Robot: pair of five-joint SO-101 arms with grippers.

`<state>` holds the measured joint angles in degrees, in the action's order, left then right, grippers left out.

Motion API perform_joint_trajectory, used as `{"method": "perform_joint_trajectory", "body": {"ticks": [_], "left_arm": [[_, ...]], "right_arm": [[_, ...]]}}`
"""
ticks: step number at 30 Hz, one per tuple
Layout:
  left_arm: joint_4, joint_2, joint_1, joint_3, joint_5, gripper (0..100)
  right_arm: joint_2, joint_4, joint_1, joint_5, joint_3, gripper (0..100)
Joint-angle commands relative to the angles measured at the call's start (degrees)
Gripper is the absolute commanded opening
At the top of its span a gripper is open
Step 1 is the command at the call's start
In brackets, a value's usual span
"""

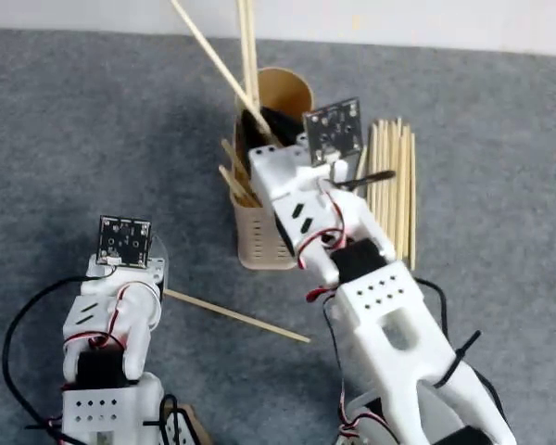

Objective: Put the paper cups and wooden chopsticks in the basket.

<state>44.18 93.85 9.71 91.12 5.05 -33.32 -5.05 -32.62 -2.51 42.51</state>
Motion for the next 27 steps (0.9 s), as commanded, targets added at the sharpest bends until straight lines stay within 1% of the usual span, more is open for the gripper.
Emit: {"method": "perform_joint_trajectory", "body": {"ticks": [1, 5, 15, 17, 19, 22, 23, 25, 27], "left_arm": [[-1.2, 0.4, -0.7, -0.3, 0.6, 14], [-1.2, 0.4, -0.7, -0.3, 0.6, 14], [-1.2, 0.4, -0.7, -0.3, 0.6, 14], [-1.2, 0.4, -0.7, -0.3, 0.6, 14], [-1.2, 0.4, -0.7, -0.3, 0.6, 14], [-1.2, 0.4, -0.7, -0.3, 0.6, 14], [-1.2, 0.4, -0.7, -0.3, 0.6, 14], [-1.2, 0.4, -0.7, -0.3, 0.6, 14], [-1.2, 0.4, -0.7, -0.3, 0.6, 14]], "right_arm": [[-6.6, -2.2, 1.1, -0.7, 1.5, 7.3], [-11.8, -2.6, 1.0, -0.7, 4.9, 17.6], [-14.2, -3.0, 1.4, 0.6, 5.5, 17.8], [-14.3, -7.3, 2.2, 5.8, 5.0, 17.7], [-14.6, -15.5, 3.4, 11.2, 2.0, 17.7], [-15.4, -31.1, 6.1, 13.5, -2.2, 17.7], [-15.6, -34.4, 7.3, 13.5, -3.6, 17.7], [-15.3, -35.6, 10.1, 13.5, -5.5, 17.7], [-15.3, -33.2, 12.6, 13.5, -6.1, 17.7]]}}
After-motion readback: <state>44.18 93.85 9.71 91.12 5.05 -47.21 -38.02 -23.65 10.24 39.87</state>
